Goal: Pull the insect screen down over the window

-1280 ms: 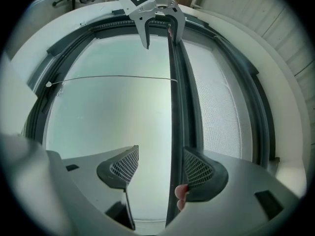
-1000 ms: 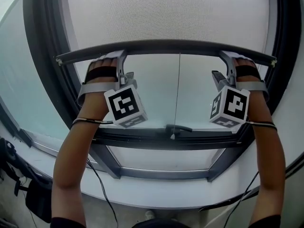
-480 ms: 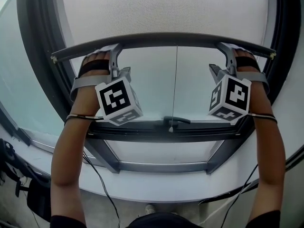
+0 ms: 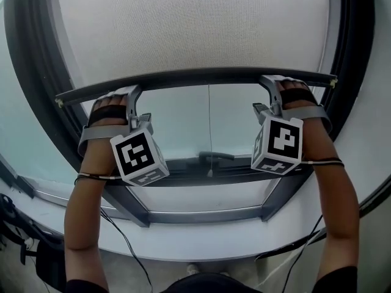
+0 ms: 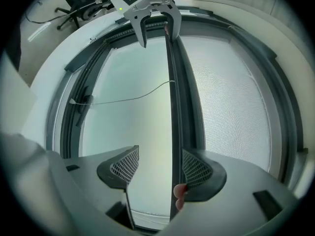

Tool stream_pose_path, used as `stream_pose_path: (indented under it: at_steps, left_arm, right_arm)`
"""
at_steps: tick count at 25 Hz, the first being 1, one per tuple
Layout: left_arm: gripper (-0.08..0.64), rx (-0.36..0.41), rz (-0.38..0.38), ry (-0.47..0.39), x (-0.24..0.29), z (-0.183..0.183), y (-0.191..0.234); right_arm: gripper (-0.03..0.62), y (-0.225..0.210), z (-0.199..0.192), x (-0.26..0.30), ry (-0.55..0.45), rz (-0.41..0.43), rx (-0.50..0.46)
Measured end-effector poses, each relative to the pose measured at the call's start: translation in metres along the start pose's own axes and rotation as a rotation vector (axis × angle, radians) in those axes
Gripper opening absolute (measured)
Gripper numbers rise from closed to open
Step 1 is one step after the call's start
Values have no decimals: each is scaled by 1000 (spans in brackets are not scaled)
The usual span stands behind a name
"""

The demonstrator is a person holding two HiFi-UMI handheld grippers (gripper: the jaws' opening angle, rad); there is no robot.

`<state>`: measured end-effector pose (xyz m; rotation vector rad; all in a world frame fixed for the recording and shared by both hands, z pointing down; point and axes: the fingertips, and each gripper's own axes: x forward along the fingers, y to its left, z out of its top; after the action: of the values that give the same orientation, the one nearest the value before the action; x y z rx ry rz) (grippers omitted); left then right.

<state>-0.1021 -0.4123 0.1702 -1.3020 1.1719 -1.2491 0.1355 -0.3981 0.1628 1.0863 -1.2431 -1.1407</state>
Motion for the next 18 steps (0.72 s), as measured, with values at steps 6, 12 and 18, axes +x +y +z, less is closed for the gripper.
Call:
stream_pose_path:
  at_steps: [6, 12, 18]
  left_arm:
    - [313, 10, -150, -17, 1, 0, -55]
    - [313, -1, -150, -8, -3, -1, -80]
    - [313, -11, -230, -17, 7, -1, -122]
  right_arm:
    - [264, 52, 1, 3, -5, 100, 2]
    - [264, 77, 3, -2, -10, 135, 17]
    - [264, 119, 4, 11, -15, 202, 11]
